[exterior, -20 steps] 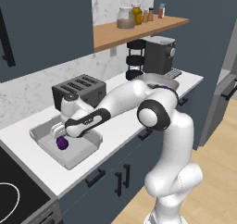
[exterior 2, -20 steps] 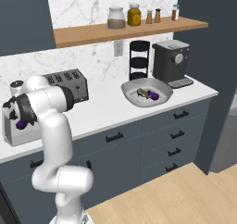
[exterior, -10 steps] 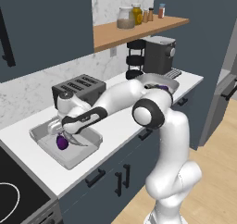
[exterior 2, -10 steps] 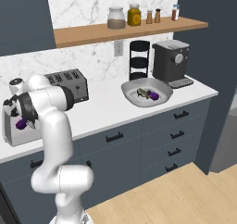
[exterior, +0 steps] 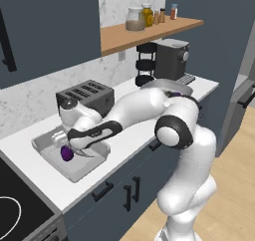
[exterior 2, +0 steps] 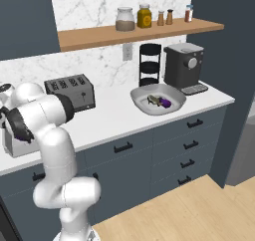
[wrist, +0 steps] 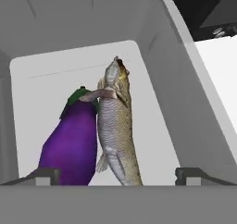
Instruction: Place one eggplant and one fish in each tupperware on the nearby counter, to pack two identical lunches.
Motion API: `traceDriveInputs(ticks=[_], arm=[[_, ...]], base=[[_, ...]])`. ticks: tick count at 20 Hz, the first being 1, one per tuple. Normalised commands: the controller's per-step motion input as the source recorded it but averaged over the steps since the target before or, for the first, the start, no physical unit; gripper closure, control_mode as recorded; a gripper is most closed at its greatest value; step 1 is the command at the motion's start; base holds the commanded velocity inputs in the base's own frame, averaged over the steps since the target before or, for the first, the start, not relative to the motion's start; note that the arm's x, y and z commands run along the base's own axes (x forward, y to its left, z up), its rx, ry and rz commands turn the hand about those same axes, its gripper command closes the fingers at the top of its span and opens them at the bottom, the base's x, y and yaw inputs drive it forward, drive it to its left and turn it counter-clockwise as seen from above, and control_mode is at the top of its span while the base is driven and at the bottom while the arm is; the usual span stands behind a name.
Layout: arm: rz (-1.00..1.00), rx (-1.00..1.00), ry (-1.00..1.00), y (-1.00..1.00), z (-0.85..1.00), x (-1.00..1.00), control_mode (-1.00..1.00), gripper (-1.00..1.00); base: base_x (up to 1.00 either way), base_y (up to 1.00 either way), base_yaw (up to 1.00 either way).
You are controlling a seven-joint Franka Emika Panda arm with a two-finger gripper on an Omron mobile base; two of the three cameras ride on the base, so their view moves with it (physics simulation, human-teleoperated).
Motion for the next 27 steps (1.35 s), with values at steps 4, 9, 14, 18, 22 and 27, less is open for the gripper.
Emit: traceDriveInputs(ticks=[4, 9, 14, 18, 22, 27], arm=[[-0.1, 0.15, -0.25, -1.0, 0.28, -0.99, -1.0, -1.0], [-0.02, 0.23, -0.28, -0.93, 0.9, -1.0, -1.0, -1.0], [0.0, 0.15, -0.24, -0.58, 1.0, -1.0, -1.0, -1.0], [0.0, 0.07, -0.29, -0.47, 0.9, -0.98, -1.0, -1.0], [0.0, 0.01, -0.22, -0.36, 1.0, -0.84, -1.0, -1.0], [0.0, 0.0, -0.11, -0.11, 1.0, -0.69, -1.0, -1.0]], base=[[0.0, 0.0, 0.0], [0.0, 0.0, 0.0], [0.0, 0.0, 0.0], [0.0, 0.0, 0.0], [0.0, 0.0, 0.0], [0.0, 0.0, 0.0]])
